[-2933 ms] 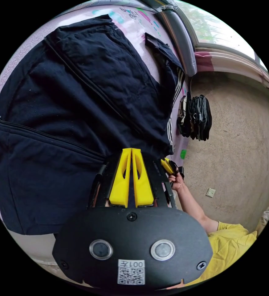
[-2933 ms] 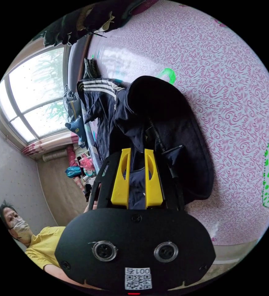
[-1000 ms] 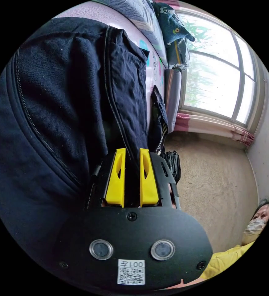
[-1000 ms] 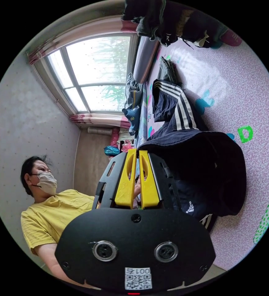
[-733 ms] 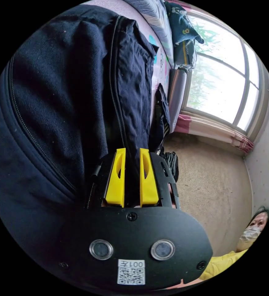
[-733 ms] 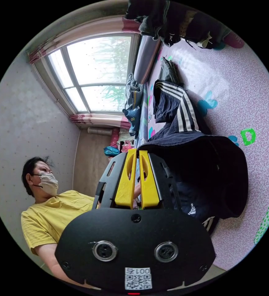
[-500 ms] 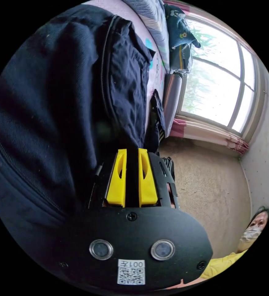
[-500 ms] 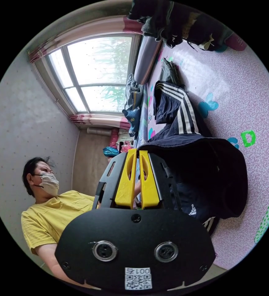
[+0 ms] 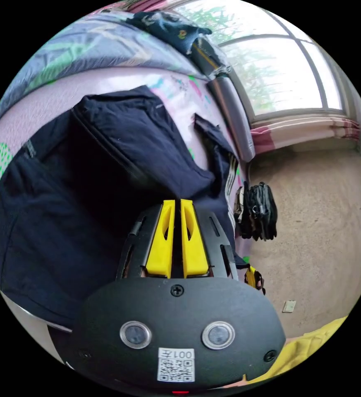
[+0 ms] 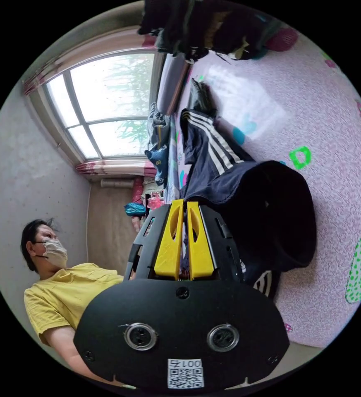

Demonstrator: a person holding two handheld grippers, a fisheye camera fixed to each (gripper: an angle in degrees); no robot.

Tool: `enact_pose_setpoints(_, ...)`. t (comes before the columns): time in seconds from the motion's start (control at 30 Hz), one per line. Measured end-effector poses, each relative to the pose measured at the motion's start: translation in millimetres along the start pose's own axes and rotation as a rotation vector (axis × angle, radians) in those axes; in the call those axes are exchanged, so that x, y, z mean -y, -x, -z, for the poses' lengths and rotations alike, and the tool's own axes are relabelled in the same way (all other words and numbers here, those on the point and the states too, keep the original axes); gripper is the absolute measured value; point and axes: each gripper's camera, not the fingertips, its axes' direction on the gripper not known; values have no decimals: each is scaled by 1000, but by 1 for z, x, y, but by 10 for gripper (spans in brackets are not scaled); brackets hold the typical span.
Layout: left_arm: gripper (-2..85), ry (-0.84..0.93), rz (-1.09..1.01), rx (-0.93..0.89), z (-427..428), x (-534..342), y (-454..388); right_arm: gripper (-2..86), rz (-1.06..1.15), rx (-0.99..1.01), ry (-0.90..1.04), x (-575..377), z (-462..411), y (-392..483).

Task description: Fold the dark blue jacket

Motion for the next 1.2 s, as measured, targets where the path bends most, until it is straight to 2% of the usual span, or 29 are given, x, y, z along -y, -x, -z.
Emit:
enact_pose_setpoints(0.2,-10,47,80,56,-52,-17,23,7,-87,-176,57,2,-26,-14)
enact_pose_setpoints(0.3,-10,32,8,88,-46,-16,-3,7,-89,-125,33,-1,-27,-3)
enact_pose_setpoints(0.4,-10,2,-110,150,-28,-24,-37,7,-62,-163,62,-7,-24,14)
enact_pose_setpoints(0.67,-10,129,-30,174,-75,-26,-2,9,-163,-272,70,-16,-37,11)
enact_pose_setpoints(0.77,-10,136,-22,134,-76,-24,-4,9,-160,-328,95,-16,-40,20)
enact_pose_setpoints(0.87,-10,96,-80,141,-62,-28,-29,10,-118,-286,62,-23,-33,41)
enact_pose_setpoints(0.97,-8,158,-74,127,-75,-34,-30,10,-124,-400,99,-33,-31,48)
enact_pose_setpoints(1.0,-7,210,-15,93,-86,-35,-17,10,-145,-392,74,-38,-28,47)
enact_pose_setpoints(1.07,-7,202,37,46,-90,-36,-5,11,-167,-327,2,-45,-23,49)
enact_pose_setpoints(1.2,-9,252,30,-8,-92,-36,-4,18,-159,-258,-87,-60,-18,63)
